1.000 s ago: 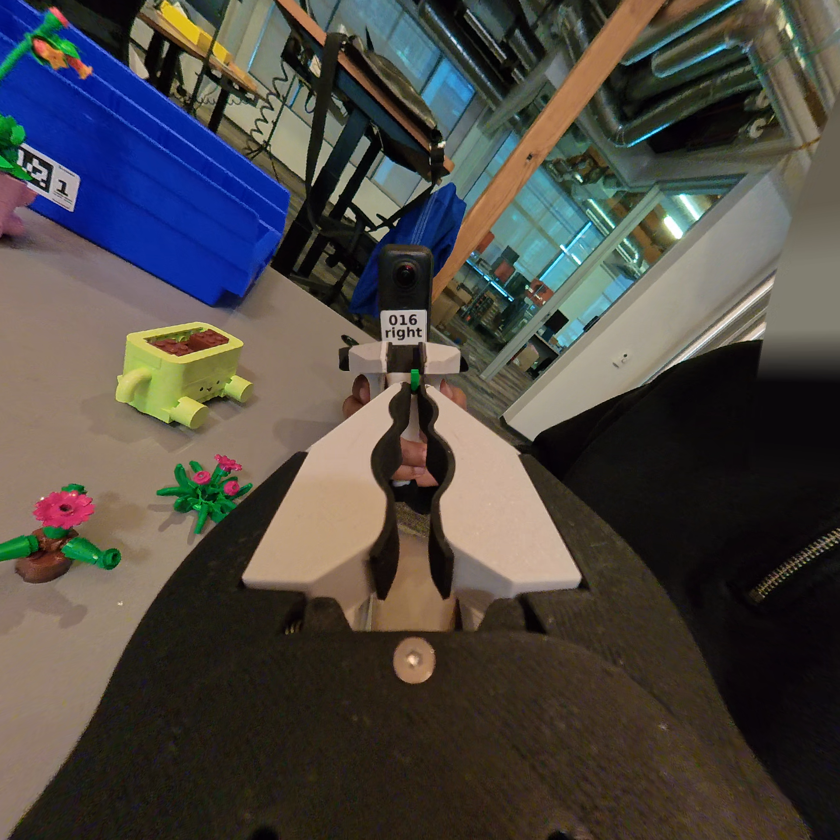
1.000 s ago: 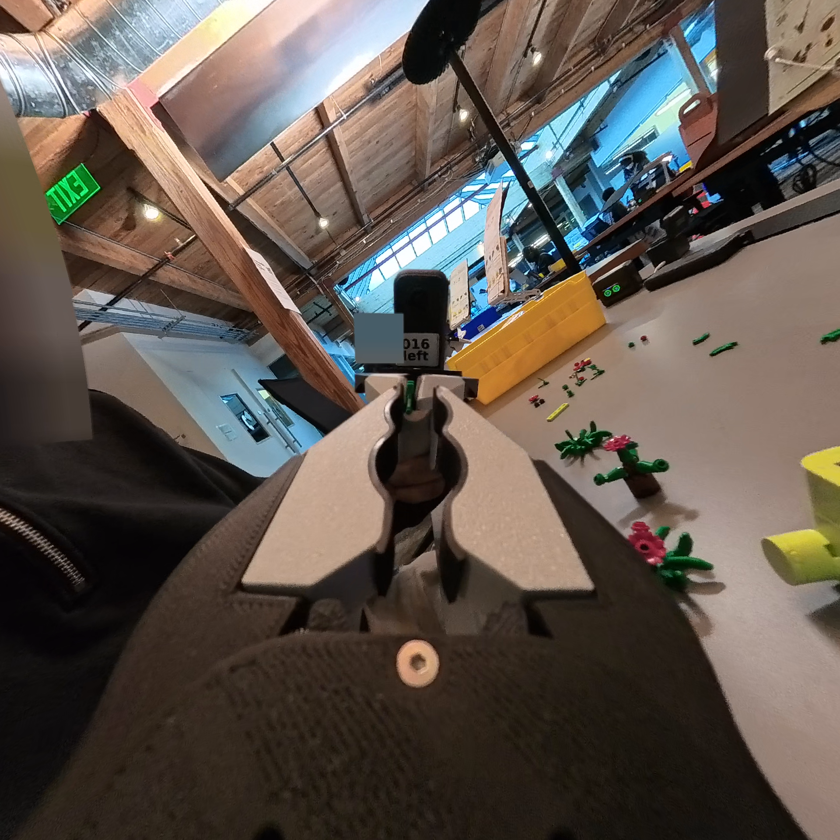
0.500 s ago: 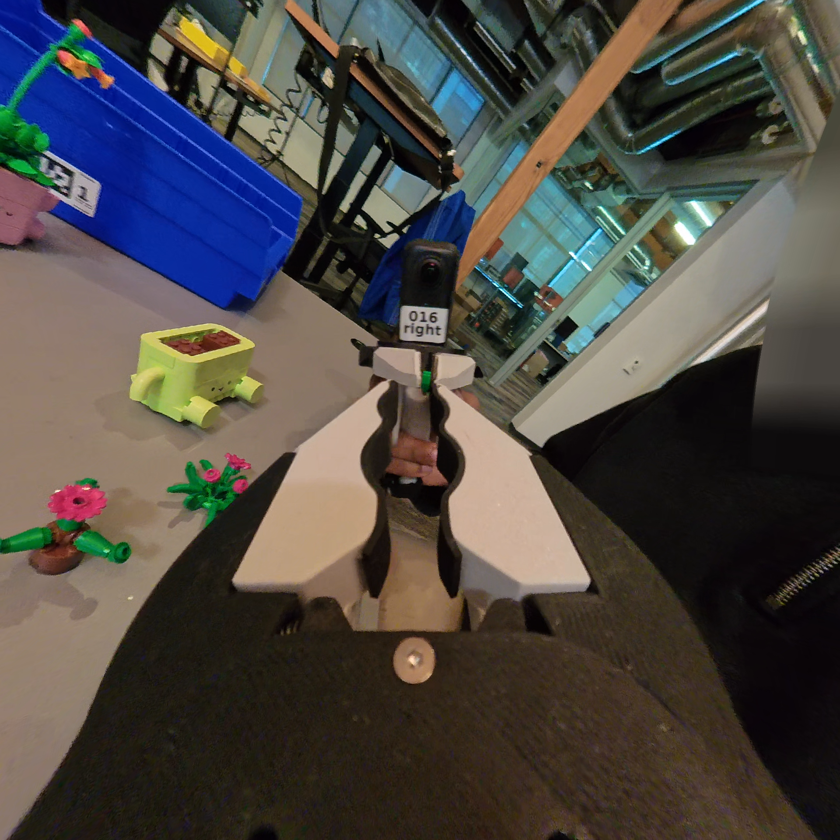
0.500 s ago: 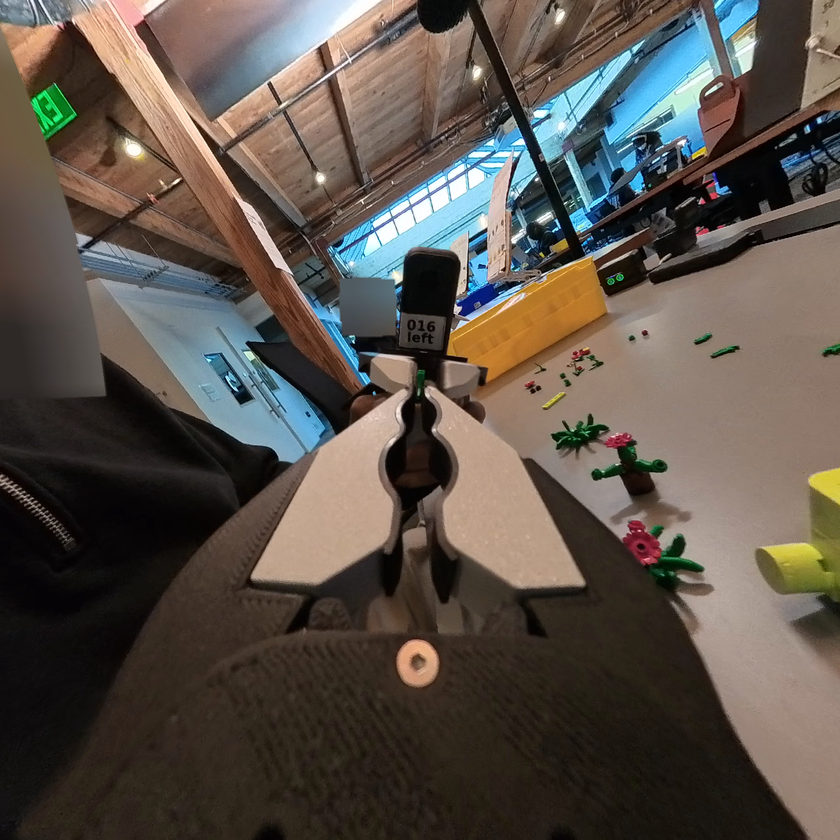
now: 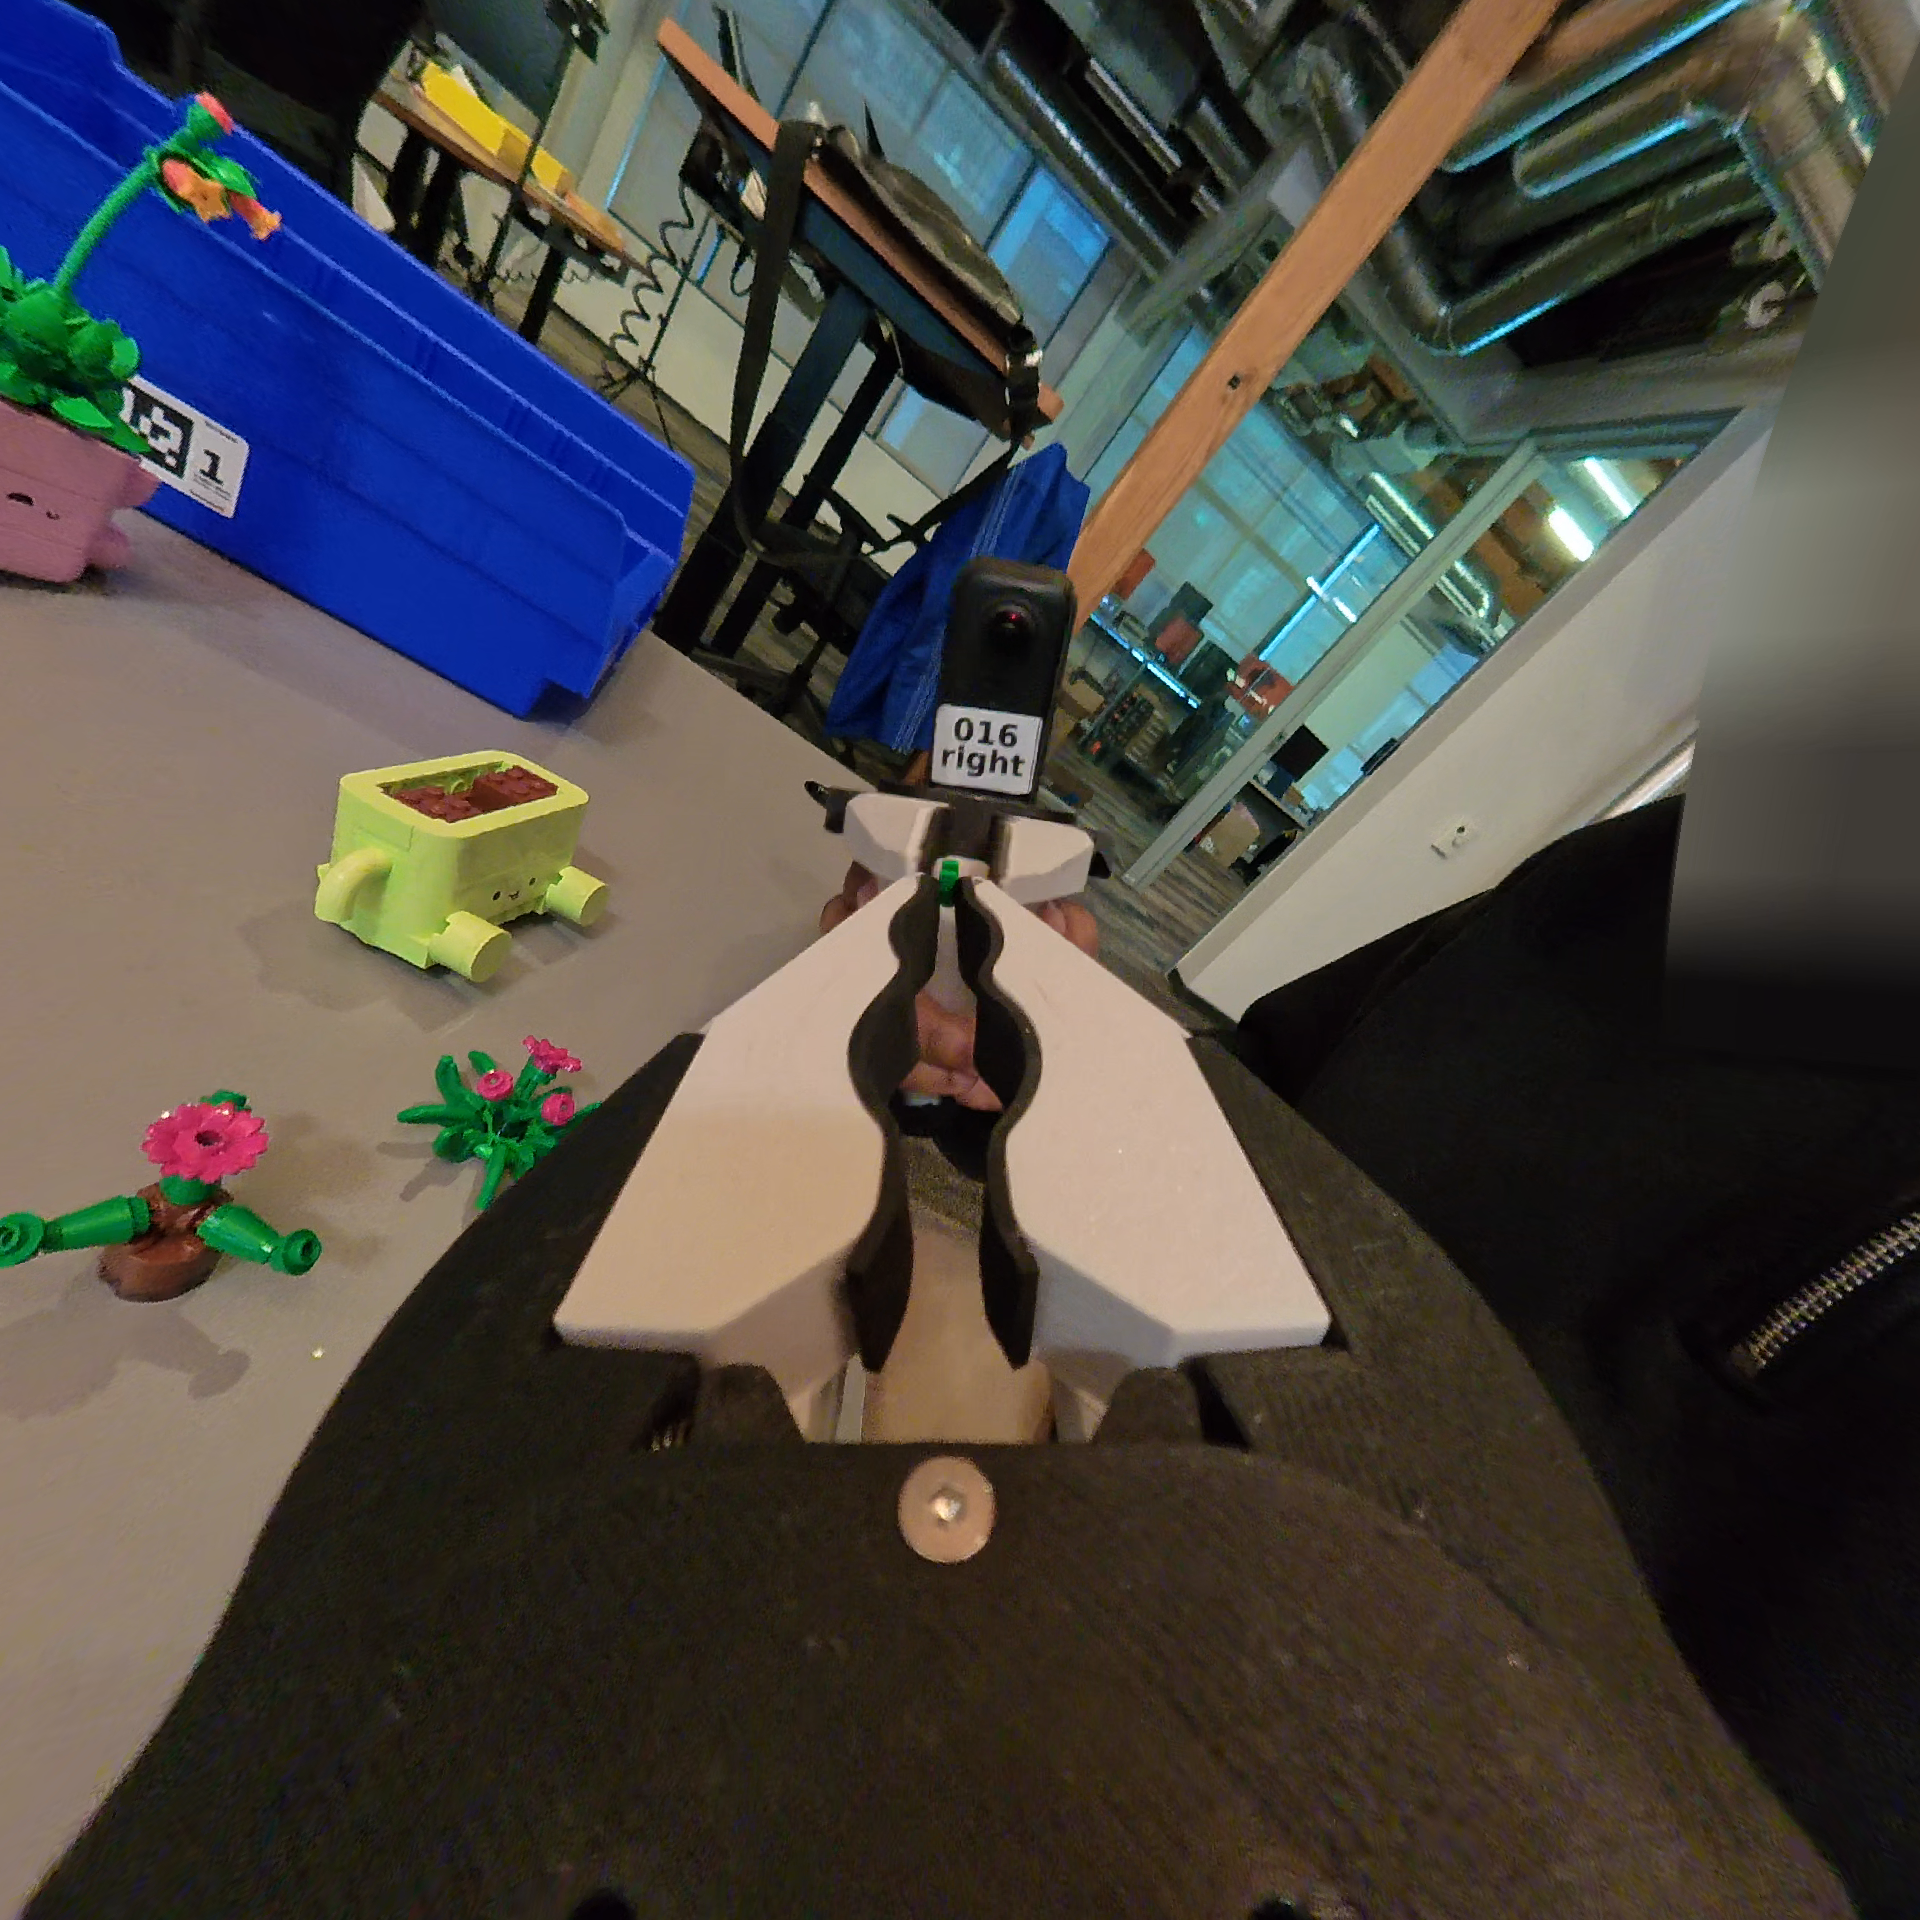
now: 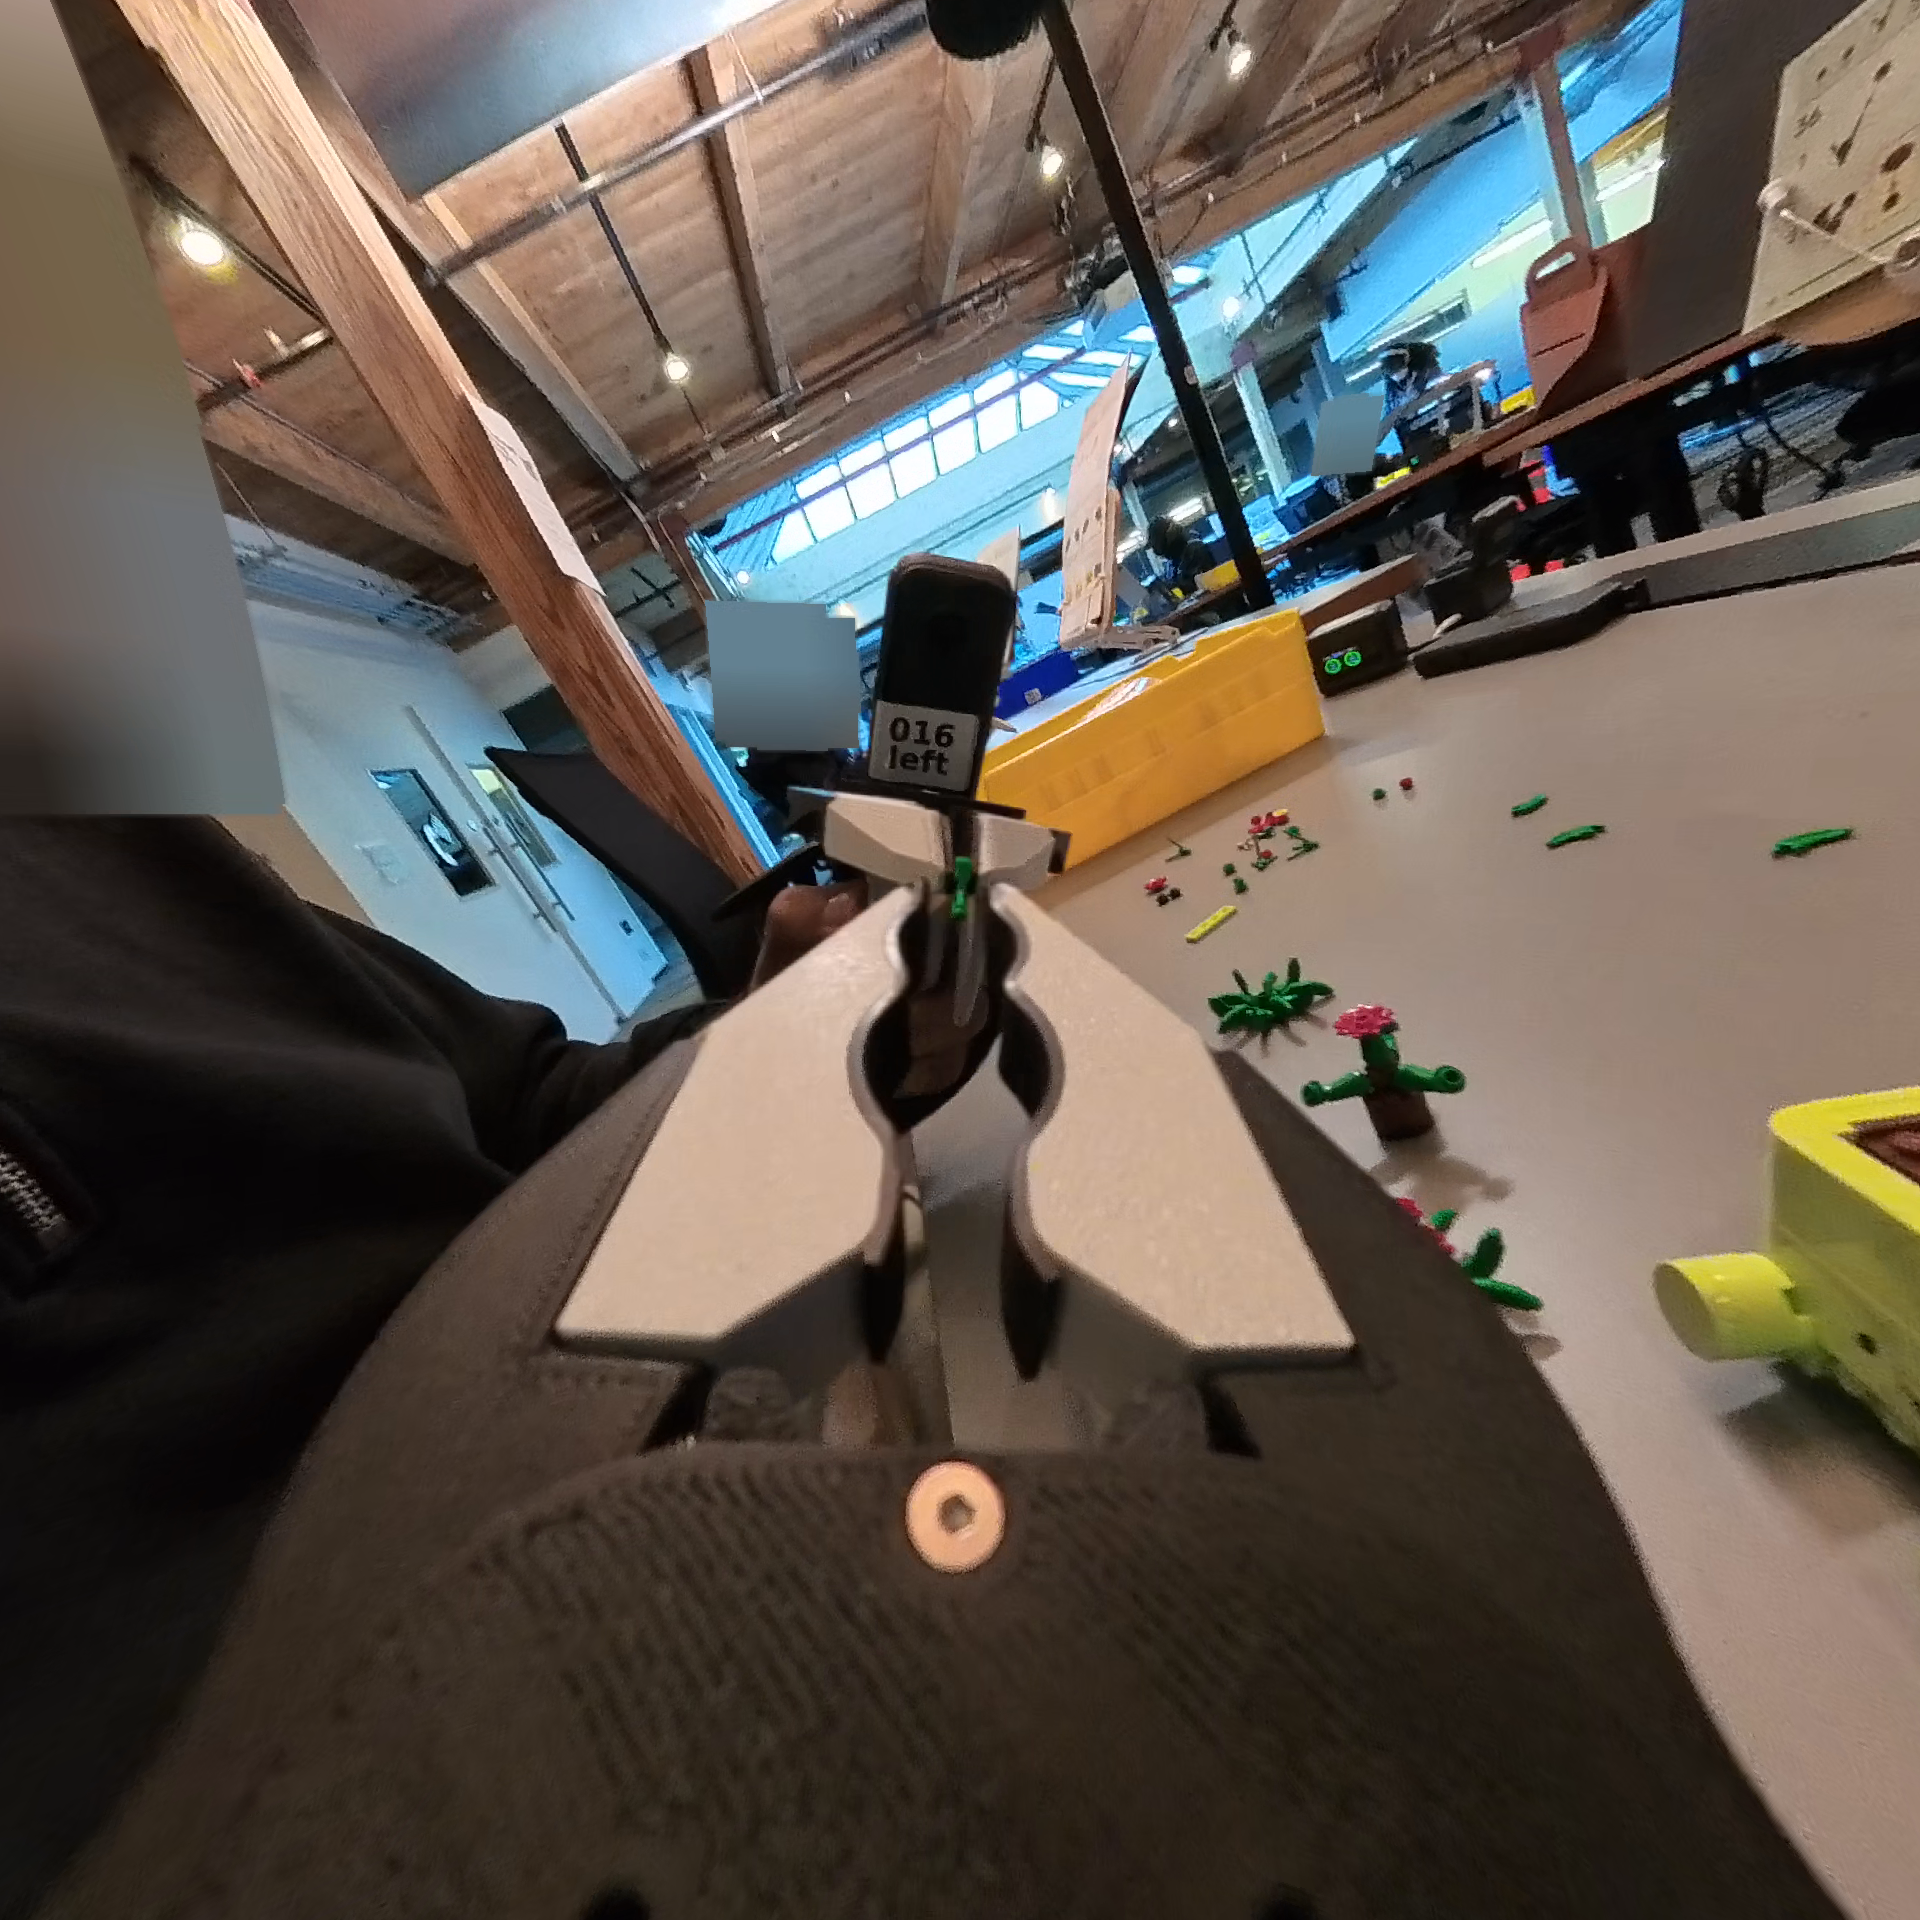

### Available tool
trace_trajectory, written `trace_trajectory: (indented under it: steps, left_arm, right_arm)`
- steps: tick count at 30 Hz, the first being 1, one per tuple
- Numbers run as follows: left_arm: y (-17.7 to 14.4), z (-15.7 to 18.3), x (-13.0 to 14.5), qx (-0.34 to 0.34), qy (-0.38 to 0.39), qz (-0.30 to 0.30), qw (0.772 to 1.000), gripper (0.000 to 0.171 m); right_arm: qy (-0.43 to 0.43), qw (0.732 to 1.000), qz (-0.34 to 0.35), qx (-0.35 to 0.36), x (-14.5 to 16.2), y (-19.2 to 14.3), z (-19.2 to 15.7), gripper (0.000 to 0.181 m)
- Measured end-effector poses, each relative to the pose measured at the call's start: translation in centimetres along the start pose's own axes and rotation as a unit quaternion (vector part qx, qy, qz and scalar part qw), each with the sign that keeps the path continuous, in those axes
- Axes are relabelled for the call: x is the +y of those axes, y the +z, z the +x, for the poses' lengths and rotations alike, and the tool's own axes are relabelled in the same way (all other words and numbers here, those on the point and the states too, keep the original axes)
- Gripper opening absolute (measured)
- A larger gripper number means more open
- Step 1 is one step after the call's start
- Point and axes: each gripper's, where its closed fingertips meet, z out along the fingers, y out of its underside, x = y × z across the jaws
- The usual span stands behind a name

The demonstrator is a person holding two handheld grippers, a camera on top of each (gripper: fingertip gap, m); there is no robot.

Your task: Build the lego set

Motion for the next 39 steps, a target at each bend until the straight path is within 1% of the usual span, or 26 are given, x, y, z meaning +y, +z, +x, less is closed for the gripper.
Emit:
trace_trajectory:
  steps: [1,3,5,8,13,15,17,19,21,22,25,27,29,31,33,35,39]
  left_arm:
    - [0.0,0.1,-0.1,0.001,0.0,0.006,1.0,0.0]
    - [0.1,0.2,0.0,0.003,0.0,0.008,1.0,0.0]
    - [0.2,0.2,0.2,0.002,0.001,0.005,1.0,0.0]
    - [0.4,0.4,0.4,0.004,-0.001,0.01,1.0,0.0]
    - [0.3,0.5,0.6,0.011,-0.006,0.01,1.0,0.0]
    - [0.2,0.4,0.8,0.003,-0.001,-0.002,1.0,0.001]
    - [-0.6,-0.5,0.8,-0.032,0.018,-0.013,0.999,0.016]
    - [-2.1,-1.7,0.6,-0.087,0.055,-0.028,0.994,0.02]
    - [-3.7,-3.3,1.3,-0.152,0.091,-0.067,0.982,0.026]
    - [-4.5,-4.0,2.1,-0.179,0.104,-0.096,0.973,0.028]
    - [-6.5,-5.5,5.0,-0.246,0.139,-0.18,0.942,0.024]
    - [-7.1,-5.9,6.7,-0.268,0.148,-0.211,0.928,0.021]
    - [-7.5,-6.5,8.4,-0.289,0.14,-0.237,0.917,0.019]
    - [-7.6,-6.9,9.5,-0.299,0.133,-0.251,0.911,0.018]
    - [-7.4,-7.0,9.9,-0.299,0.126,-0.251,0.912,0.018]
    - [-7.2,-6.7,10.2,-0.288,0.124,-0.261,0.913,0.02]
    - [-7.1,-6.1,10.9,-0.277,0.116,-0.277,0.912,0.019]
  right_arm:
    - [0.007,1.0,-0.001,-0.007,0.1,0.1,-0.1,0.014]
    - [0.018,1.0,-0.004,-0.016,0.3,0.2,-0.2,0.016]
    - [0.017,1.0,0.006,-0.016,0.1,0.2,-0.3,0.01]
    - [0.01,1.0,-0.001,-0.015,0.2,0.2,-0.4,0.001]
    - [-0.002,1.0,-0.012,-0.01,0.4,0.2,-0.5,0.0]
    - [-0.011,1.0,-0.023,-0.001,0.6,0.2,-0.5,0.0]
    - [-0.014,0.999,-0.029,0.005,0.5,0.1,-0.5,0.0]
    - [-0.018,0.999,-0.047,0.018,0.9,0.0,-0.1,0.0]
    - [-0.026,0.996,-0.081,0.036,1.9,0.1,0.5,0.0]
    - [-0.029,0.993,-0.104,0.045,2.6,0.3,0.7,0.0]
    - [-0.047,0.976,-0.198,0.071,5.9,0.9,1.5,0.001]
    - [-0.063,0.959,-0.263,0.088,8.2,1.2,1.6,0.0]
    - [-0.078,0.938,-0.322,0.103,10.3,1.5,1.5,0.0]
    - [-0.096,0.918,-0.363,0.124,12.1,1.7,1.5,0.001]
    - [-0.113,0.904,-0.384,0.148,13.4,1.7,1.7,0.001]
    - [-0.12,0.896,-0.392,0.17,14.1,1.6,2.2,0.001]
    - [-0.134,0.887,-0.393,0.201,14.0,1.3,3.2,0.0]
